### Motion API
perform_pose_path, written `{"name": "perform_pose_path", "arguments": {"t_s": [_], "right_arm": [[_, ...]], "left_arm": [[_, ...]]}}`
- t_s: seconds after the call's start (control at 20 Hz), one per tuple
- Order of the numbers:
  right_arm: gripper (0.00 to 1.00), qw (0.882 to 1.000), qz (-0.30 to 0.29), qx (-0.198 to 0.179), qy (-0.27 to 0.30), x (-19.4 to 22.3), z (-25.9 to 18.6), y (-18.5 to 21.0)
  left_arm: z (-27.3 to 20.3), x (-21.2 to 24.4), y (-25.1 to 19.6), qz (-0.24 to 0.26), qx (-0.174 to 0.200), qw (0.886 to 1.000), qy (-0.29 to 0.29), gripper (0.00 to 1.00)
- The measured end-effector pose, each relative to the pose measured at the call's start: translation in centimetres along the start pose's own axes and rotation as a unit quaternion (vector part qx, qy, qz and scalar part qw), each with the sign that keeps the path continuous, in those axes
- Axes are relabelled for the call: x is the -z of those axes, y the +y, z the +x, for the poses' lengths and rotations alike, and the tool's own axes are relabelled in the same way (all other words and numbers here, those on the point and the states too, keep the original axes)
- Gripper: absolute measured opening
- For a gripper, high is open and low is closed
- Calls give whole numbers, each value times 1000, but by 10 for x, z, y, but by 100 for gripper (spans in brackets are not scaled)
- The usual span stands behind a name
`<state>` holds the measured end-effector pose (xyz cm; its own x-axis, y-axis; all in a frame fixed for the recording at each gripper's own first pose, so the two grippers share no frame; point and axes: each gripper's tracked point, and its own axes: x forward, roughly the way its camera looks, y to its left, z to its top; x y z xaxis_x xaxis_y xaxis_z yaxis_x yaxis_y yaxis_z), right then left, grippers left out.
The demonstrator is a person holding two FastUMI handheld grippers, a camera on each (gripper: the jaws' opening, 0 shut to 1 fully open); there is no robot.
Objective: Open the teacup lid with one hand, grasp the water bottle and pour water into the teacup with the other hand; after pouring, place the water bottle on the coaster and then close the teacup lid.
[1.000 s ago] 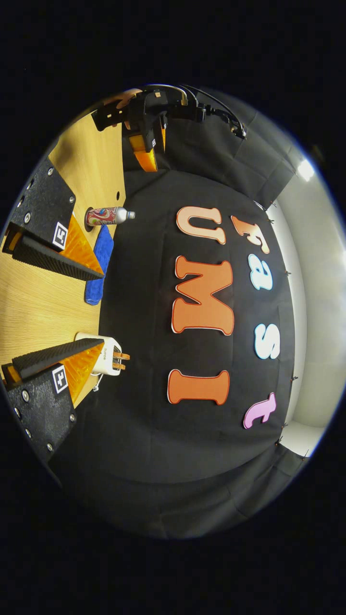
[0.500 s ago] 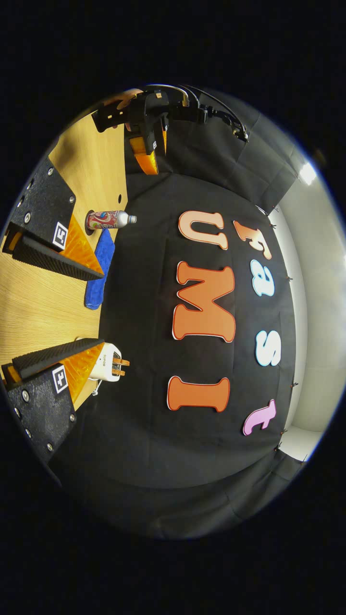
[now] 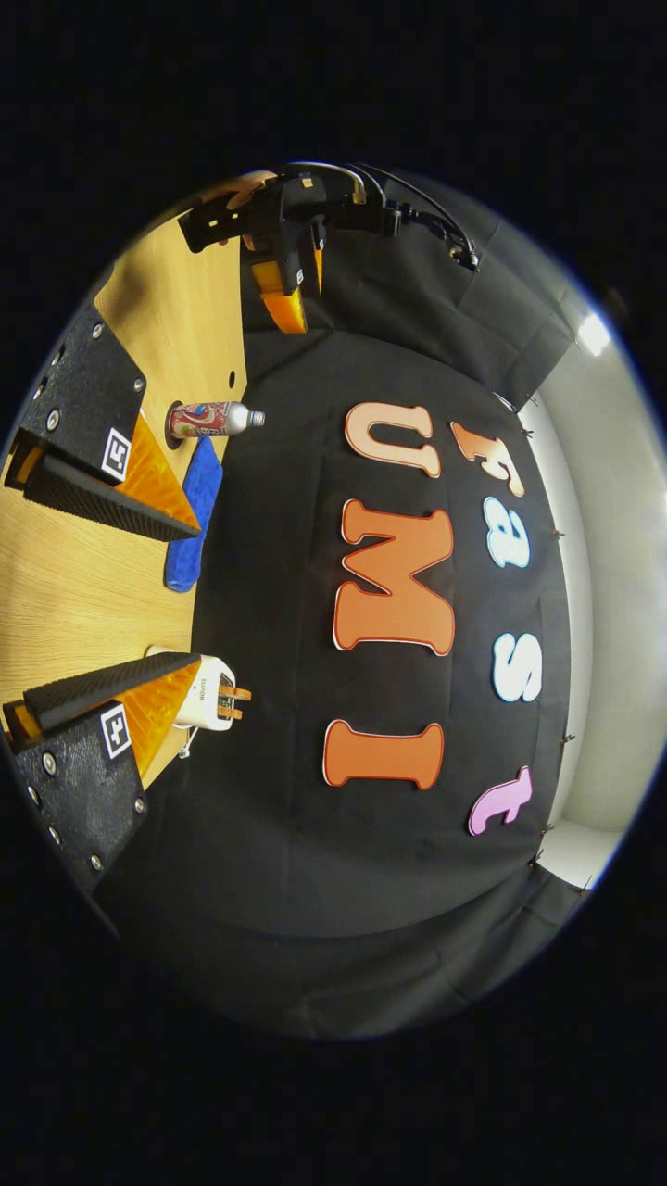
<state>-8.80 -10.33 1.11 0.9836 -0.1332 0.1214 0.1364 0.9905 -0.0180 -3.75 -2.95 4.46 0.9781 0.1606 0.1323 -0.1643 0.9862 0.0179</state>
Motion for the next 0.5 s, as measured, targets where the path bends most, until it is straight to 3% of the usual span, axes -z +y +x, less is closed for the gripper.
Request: {"name": "perform_pose_path", "arguments": {"t_s": [0.25, 0.3, 0.4, 0.5], "right_arm": [[72, 1000, 3, 2, -1, -1, 1, -3], [72, 1000, 3, 2, 0, -1, 0, -3], [72, 1000, 3, 4, -2, -2, 1, -4], [72, 1000, 4, 5, -3, -3, 1, -5]], "left_arm": [[2, 4, -2, -5, 1, 1000, 4, 100], [2, 4, -1, -6, 1, 1000, 5, 93], [4, 3, 0, -6, -1, 1000, 3, 100], [6, 3, -1, -9, -1, 1000, 2, 100]]}}
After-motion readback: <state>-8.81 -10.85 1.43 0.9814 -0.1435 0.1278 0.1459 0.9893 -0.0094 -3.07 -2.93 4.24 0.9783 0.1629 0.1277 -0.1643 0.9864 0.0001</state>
